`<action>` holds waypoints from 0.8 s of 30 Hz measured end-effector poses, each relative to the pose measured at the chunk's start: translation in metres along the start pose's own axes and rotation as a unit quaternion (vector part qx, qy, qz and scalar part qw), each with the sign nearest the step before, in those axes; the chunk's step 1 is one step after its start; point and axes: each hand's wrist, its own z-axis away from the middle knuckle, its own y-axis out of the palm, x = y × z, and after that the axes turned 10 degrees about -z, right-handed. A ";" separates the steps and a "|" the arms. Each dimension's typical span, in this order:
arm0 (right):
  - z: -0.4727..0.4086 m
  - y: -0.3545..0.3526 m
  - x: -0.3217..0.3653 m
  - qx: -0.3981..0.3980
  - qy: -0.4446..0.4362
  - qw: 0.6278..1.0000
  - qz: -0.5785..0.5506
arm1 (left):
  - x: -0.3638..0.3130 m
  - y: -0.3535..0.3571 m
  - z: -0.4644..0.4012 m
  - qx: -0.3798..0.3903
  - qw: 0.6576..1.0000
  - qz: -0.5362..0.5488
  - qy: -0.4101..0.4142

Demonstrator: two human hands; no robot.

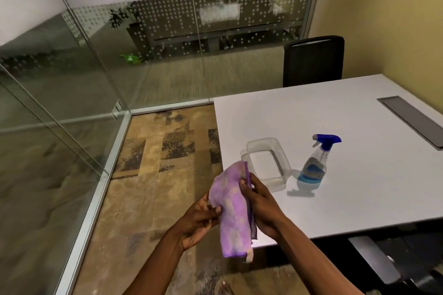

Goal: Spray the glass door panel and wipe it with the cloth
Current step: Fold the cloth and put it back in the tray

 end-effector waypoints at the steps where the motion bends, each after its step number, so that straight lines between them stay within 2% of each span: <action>1: -0.004 0.000 0.004 -0.010 -0.008 1.000 -0.003 | -0.001 0.000 -0.007 0.005 1.000 -0.024 0.000; 4: -0.016 -0.011 0.007 -0.049 -0.007 0.998 0.027 | -0.013 -0.001 -0.028 -0.040 0.992 -0.119 -0.015; 6: -0.021 -0.018 0.013 -0.036 0.026 0.995 0.088 | -0.022 -0.006 -0.042 -0.070 0.989 -0.127 -0.027; 9: -0.029 -0.028 0.019 0.002 0.052 0.985 0.165 | -0.034 -0.010 -0.055 -0.070 0.988 -0.129 -0.049; 13: -0.045 -0.032 0.024 -0.006 0.052 0.988 0.145 | -0.034 -0.017 -0.065 -0.100 0.983 -0.150 -0.030; 17: -0.064 -0.033 0.033 -0.013 0.028 0.989 0.145 | -0.046 -0.025 -0.077 -0.109 0.986 -0.120 -0.029; 21: -0.075 -0.031 0.056 -0.001 -0.082 0.987 0.138 | -0.070 -0.029 -0.080 -0.105 0.984 -0.133 0.051; 24: -0.080 -0.026 0.075 0.008 -0.109 0.982 0.156 | -0.091 -0.029 -0.082 -0.109 0.963 -0.206 0.137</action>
